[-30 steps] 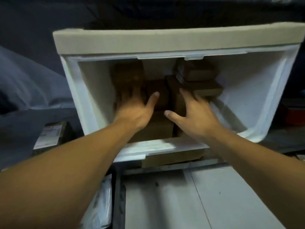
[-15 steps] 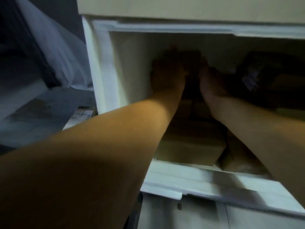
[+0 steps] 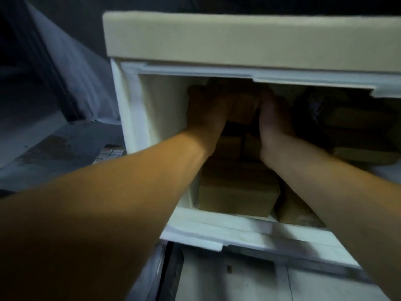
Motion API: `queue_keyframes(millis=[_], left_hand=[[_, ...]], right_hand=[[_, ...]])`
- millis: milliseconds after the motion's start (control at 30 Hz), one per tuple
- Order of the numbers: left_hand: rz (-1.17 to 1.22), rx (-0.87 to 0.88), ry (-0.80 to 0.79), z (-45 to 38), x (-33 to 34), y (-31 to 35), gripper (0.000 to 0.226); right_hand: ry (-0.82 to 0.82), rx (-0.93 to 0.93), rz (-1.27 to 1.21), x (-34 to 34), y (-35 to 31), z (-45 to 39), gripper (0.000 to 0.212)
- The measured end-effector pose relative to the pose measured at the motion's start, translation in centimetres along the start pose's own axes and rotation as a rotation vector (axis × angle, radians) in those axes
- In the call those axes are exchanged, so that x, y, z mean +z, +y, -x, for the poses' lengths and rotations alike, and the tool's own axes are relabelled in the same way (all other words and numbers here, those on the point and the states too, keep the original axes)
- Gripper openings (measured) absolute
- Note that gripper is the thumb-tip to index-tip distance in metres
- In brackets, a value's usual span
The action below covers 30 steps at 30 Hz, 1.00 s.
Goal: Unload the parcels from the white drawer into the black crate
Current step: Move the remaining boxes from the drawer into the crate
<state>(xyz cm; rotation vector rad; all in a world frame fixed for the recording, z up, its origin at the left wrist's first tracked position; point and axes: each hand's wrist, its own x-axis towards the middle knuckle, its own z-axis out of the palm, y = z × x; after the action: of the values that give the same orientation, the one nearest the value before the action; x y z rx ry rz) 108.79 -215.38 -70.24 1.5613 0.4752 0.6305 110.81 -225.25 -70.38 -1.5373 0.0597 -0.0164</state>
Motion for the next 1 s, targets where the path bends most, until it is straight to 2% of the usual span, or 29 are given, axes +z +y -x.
queue_keyframes(millis=[67,167,267,367,467,567,633,867,1000], left_hand=[[-0.009,0.019,-0.002,1.0,-0.8,0.6,0.04],[-0.009,0.043,-0.057,3.4,-2.2,2.0,0.053],[-0.028,-0.004,-0.097,6.0,-4.1,2.9,0.044],[0.009,-0.102,-0.155,9.5,-6.7,4.1,0.049],[0.055,-0.193,-0.25,12.4,-9.2,5.2,0.036],[0.06,-0.245,-0.35,15.2,-11.2,6.2,0.045],[0.081,-0.29,-0.395,17.0,-12.2,6.7,0.041],[0.089,-0.392,-0.499,20.3,-14.7,7.5,0.034],[0.234,-0.402,-0.388,21.0,-15.4,6.8,0.04]], right_hand=[[0.026,0.11,-0.068,-0.7,-0.7,0.9,0.037],[-0.012,0.228,-0.099,-2.2,-1.3,4.0,0.035],[-0.059,0.252,-0.107,-4.2,-1.5,6.5,0.027],[-0.151,0.28,-0.056,-6.0,-3.0,9.5,0.041],[-0.248,0.282,0.042,-8.1,-4.4,11.9,0.06],[-0.354,0.284,0.11,-10.2,-6.2,14.4,0.066],[-0.412,0.31,0.133,-11.3,-7.4,16.0,0.066],[-0.46,0.398,0.065,-13.1,-7.0,20.5,0.044],[-0.463,0.393,0.028,-12.7,-6.9,21.6,0.037]])
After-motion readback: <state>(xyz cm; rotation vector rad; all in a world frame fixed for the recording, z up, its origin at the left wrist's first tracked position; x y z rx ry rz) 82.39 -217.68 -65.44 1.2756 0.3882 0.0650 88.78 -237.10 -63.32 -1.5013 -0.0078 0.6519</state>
